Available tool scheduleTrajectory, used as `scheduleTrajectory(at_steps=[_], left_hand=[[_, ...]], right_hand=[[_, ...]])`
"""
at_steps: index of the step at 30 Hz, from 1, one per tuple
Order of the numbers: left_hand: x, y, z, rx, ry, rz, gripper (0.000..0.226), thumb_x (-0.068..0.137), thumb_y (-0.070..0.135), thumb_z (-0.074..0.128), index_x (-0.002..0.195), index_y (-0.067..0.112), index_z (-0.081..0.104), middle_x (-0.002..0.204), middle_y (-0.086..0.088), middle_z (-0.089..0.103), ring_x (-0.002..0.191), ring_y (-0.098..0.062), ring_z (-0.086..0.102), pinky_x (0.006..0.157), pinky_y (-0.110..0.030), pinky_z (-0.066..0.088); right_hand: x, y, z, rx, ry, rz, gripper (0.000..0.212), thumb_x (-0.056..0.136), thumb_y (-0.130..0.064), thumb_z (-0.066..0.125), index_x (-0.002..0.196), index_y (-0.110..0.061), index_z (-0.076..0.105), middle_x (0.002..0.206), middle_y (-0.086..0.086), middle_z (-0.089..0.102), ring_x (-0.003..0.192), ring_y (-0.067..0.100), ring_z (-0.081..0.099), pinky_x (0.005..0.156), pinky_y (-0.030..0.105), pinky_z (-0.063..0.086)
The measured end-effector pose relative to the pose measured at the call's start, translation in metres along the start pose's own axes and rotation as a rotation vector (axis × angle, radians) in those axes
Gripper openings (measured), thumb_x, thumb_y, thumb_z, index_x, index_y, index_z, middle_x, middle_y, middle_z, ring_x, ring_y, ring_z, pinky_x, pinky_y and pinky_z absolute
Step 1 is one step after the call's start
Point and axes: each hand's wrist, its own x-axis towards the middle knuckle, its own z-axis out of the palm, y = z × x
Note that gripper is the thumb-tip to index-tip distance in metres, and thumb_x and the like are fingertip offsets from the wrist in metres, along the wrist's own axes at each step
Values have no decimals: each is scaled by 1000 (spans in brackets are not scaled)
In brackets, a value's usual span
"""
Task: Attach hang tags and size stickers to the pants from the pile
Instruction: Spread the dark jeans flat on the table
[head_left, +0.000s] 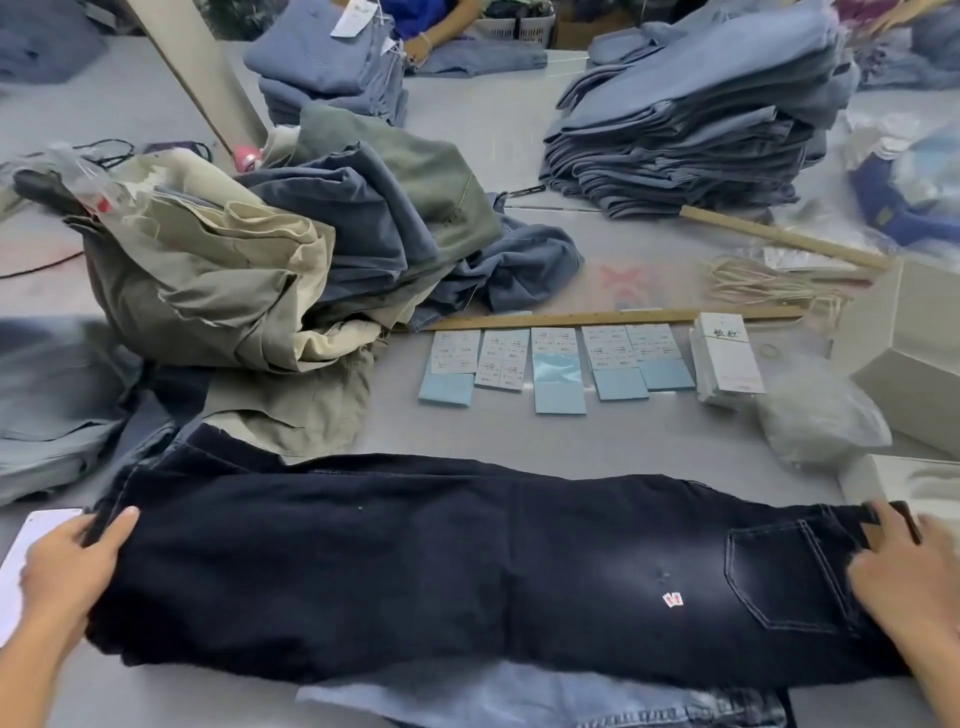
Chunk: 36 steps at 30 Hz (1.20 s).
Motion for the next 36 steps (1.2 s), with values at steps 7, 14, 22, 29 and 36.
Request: scheduleTrajectory(at_steps=[7, 14, 22, 29, 36], left_hand=[[-34, 43, -9, -141, -61, 61, 17, 94, 29, 74, 88, 15, 67, 93, -14, 71, 86, -34, 63, 73, -42, 47], [-37, 66, -44, -79, -152, 363, 14, 89, 32, 80, 95, 23, 71, 76, 10, 72, 72, -5, 66, 71, -25, 53], [-11, 50, -69, -162, 46, 407, 42, 80, 60, 79, 101, 27, 64, 83, 15, 71, 71, 1, 67, 63, -14, 54], [10, 31, 15, 13, -63, 173, 31, 90, 23, 77, 118, 19, 65, 104, -11, 72, 98, -35, 67, 90, -49, 51], [38, 60, 33, 9, -61, 243, 39, 85, 22, 83, 120, 18, 66, 106, -10, 66, 94, -31, 62, 92, -45, 51]], right_hand=[[-183, -260, 74, 249, -382, -804, 46, 95, -11, 63, 140, -16, 59, 153, 7, 46, 139, 28, 46, 115, 42, 38], [-236, -403, 145, -28, -666, -963, 77, 99, -57, 49, 160, -23, 17, 163, 7, 26, 151, 30, 21, 125, 54, 10], [-214, -404, 144, 284, -602, -976, 48, 91, -54, 65, 131, -28, 58, 108, -11, 47, 105, 12, 44, 91, 31, 42], [-235, -395, 157, 70, -512, -1072, 51, 101, -35, 54, 149, -25, 41, 147, -3, 43, 132, 23, 41, 111, 42, 38], [-238, -430, 171, 77, -630, -952, 29, 103, -34, 52, 129, -24, 58, 128, -2, 54, 120, 22, 46, 104, 41, 37]])
